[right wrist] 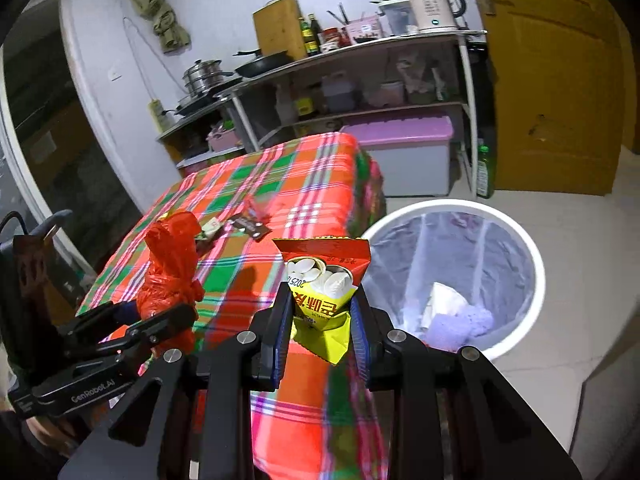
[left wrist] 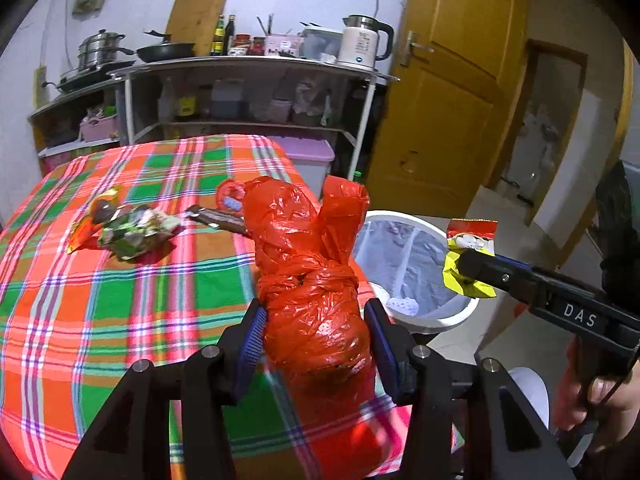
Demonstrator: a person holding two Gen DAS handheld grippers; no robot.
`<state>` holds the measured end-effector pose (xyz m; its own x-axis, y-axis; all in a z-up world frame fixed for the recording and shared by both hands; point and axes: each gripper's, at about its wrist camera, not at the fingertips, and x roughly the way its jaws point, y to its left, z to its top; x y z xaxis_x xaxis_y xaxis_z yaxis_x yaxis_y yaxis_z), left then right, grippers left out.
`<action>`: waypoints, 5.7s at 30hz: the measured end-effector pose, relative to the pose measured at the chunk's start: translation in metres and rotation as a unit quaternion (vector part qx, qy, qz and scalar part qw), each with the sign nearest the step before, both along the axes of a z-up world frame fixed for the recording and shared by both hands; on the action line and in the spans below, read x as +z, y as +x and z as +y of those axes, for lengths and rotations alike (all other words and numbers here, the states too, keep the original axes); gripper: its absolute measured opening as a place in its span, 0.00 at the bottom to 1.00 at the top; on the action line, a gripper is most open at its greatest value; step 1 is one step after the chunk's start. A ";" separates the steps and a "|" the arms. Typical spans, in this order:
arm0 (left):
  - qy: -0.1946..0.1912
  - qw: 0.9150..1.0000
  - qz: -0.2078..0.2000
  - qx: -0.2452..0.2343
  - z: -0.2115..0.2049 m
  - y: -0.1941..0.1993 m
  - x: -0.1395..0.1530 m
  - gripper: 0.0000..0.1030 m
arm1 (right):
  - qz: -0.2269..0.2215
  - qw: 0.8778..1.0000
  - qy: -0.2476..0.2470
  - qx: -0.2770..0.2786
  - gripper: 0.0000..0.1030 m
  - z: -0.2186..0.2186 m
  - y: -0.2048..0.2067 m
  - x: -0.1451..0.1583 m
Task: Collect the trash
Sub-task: 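Carry the red bag and yellow wrapper over the bin and release both, then move both tools back toward the remaining items on the table, then grasp the gold ice-cream wrapper with the left gripper while the right grasps a brown chocolate wrapper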
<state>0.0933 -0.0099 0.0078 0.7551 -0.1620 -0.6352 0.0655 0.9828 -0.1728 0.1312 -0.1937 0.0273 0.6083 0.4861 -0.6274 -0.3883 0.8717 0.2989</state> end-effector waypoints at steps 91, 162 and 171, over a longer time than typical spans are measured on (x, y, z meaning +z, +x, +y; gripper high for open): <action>-0.031 0.998 -0.042 -0.025 -0.003 0.004 0.020 0.54 | -0.043 0.999 -0.023 0.017 0.46 0.009 -0.022 0.021; 0.033 0.992 -0.044 0.116 0.206 0.039 -0.004 0.54 | 0.012 0.984 -0.095 0.152 0.46 0.168 0.102 -0.047; 0.024 0.997 -0.036 0.071 0.230 0.080 -0.007 0.54 | 0.031 0.982 -0.089 0.165 0.46 0.183 0.127 -0.057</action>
<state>0.1730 0.2198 0.0008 0.8127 -0.0211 -0.5823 -0.0640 0.9901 -0.1253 0.2586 -0.0106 -0.0299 0.3945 0.5286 -0.7516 -0.6436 0.7428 0.1845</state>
